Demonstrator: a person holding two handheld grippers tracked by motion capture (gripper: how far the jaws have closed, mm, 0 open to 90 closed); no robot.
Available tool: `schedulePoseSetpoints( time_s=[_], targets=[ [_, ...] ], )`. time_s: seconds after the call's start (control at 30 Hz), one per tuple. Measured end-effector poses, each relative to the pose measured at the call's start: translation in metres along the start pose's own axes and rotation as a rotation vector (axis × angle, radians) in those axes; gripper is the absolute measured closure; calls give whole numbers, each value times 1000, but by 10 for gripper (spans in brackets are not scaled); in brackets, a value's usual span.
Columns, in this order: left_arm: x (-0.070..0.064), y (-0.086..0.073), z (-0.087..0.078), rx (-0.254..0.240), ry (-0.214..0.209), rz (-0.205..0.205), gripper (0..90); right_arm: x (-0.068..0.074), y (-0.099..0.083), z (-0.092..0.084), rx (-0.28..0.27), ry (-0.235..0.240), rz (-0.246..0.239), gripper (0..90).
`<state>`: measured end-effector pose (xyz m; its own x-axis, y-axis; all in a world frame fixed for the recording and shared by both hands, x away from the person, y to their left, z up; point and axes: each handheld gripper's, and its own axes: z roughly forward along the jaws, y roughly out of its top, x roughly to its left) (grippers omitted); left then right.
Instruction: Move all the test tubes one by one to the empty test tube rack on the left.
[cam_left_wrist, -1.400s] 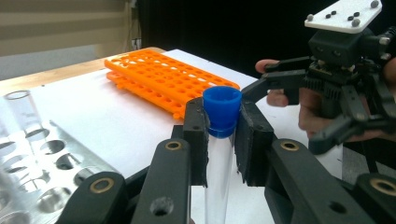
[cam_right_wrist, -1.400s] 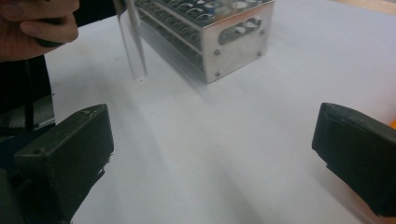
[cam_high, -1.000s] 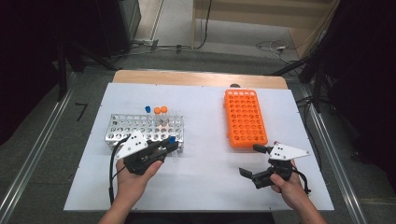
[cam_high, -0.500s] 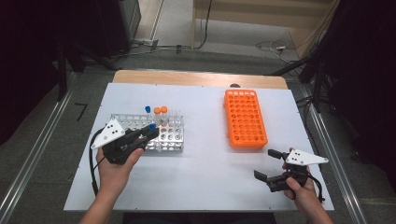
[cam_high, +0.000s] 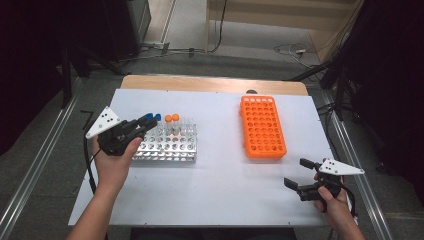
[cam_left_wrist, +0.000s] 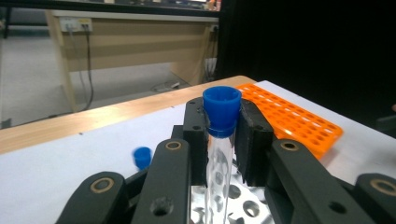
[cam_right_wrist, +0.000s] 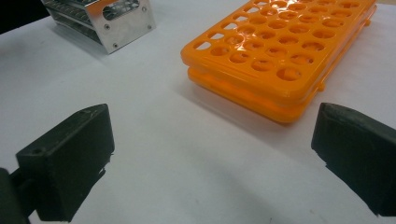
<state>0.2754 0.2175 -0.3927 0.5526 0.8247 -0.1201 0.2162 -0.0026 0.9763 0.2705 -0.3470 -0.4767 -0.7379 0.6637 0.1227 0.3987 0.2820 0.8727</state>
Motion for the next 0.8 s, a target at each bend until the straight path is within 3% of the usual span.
schedulePoseSetpoints(
  time_s=[0.37, 0.8],
  targets=[
    [27, 10, 20, 6, 73, -22, 766, -1, 0, -1, -4, -18, 8, 0],
    [45, 3, 41, 31, 157, -41, 766, -3, 1, -2, -12, -25, 30, 0]
  ],
)
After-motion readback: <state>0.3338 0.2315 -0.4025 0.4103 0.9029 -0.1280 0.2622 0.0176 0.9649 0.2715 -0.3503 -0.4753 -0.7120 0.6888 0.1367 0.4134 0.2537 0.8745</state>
